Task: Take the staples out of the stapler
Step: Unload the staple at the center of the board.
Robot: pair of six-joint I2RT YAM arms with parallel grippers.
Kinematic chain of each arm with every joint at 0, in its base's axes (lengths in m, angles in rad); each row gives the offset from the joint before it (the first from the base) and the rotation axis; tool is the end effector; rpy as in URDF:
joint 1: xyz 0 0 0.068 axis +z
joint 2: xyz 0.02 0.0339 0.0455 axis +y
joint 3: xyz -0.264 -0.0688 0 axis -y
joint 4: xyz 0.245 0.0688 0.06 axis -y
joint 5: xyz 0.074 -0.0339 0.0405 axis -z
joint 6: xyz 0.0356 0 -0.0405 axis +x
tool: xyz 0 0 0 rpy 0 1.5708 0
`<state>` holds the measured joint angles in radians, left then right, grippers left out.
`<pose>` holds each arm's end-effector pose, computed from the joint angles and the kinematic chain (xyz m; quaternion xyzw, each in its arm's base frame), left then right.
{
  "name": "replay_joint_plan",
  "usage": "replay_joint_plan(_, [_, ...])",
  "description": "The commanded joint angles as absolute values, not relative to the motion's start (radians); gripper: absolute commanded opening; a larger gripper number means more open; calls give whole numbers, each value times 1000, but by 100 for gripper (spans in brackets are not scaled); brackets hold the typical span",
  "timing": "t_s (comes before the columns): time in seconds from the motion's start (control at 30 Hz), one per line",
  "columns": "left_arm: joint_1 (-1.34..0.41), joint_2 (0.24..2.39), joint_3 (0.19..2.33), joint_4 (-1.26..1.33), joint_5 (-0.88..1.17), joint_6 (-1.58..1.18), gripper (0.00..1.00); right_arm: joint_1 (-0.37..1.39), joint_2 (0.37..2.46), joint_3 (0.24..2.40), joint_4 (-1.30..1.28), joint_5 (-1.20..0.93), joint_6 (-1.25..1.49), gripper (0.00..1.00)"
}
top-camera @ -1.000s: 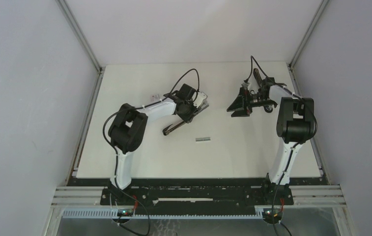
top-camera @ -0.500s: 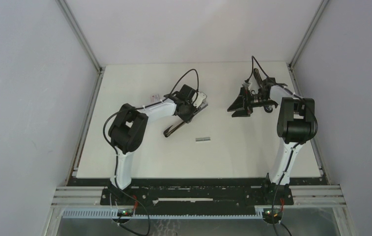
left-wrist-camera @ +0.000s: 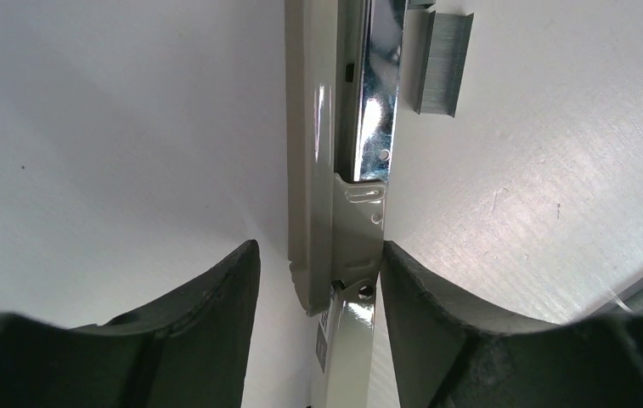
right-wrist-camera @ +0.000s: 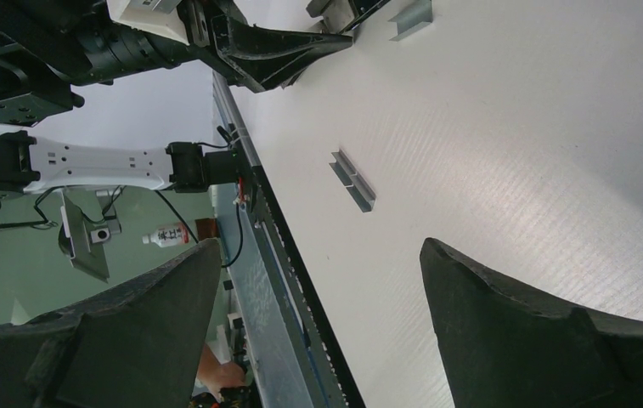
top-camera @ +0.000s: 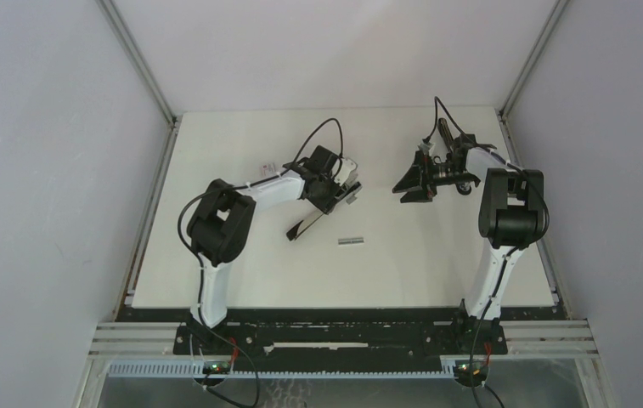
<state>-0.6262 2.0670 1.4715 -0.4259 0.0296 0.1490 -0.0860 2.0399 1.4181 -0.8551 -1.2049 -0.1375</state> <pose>0.3554 -0.2584 0.1644 0.3675 0.8895 -0.0779 0.2602 0.3830 0.0003 0.1687 -0.0478 0.8221 0.5582 0.1015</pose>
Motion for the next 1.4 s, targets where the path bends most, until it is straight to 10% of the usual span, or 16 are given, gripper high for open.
replay_joint_plan(0.0, [-624,2012,1461,-391,36,129,59,-93,1985,1420,-840,-1228,-136,88])
replay_joint_plan(0.87, [-540,2028,1506,-413,218,79,1,-98,1975,1416,-839,-1222,-151,94])
replay_joint_plan(1.37, [-462,1965,1538,-485,602,133,0,2,1817,1342,-714,-1025,-239,100])
